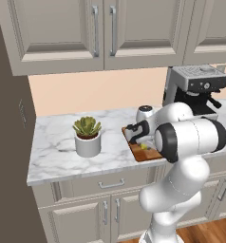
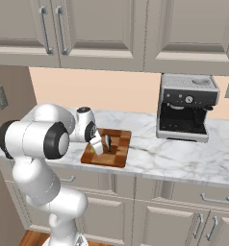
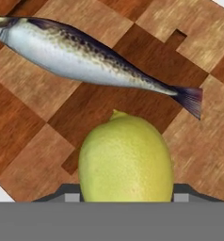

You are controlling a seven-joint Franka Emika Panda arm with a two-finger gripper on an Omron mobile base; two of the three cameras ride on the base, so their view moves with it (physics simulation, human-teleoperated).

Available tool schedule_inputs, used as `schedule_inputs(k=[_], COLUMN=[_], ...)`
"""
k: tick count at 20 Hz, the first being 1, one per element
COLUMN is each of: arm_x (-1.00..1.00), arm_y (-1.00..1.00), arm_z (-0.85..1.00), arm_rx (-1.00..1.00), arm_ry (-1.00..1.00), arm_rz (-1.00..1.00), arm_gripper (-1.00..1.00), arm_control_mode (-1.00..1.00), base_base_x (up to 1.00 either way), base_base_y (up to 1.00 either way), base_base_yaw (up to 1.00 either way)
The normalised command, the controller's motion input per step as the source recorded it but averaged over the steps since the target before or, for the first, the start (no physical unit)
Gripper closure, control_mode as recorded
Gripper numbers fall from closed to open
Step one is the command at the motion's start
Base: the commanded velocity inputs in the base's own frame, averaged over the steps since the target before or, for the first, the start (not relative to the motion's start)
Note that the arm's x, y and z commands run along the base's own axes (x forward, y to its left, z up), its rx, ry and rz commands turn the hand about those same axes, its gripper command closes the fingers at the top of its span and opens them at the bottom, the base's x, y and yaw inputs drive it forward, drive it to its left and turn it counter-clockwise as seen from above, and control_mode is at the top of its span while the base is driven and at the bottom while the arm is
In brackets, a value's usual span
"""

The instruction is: Retrieve a lemon from the fridge and place it on the cutting board with the fish.

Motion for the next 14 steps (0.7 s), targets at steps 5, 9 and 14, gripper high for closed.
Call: schedule_inputs(k=[5,9,14], arm_x=[0.02,0.00,0.00], arm_y=[0.00,0.00,0.00], arm_z=[-0.13,0.00,0.01], arm_rx=[0.01,0.00,0.00], arm_ry=[0.00,0.00,0.00], arm_rz=[0.00,0.00,0.00], arm_gripper=[1.00,-1.00,-1.00], arm_control_mode=[-1.00,-1.00,-1.00], base_base_x=[0.00,0.00,0.00], base_base_y=[0.00,0.00,0.00], base_base_yaw=[0.00,0.00,0.00])
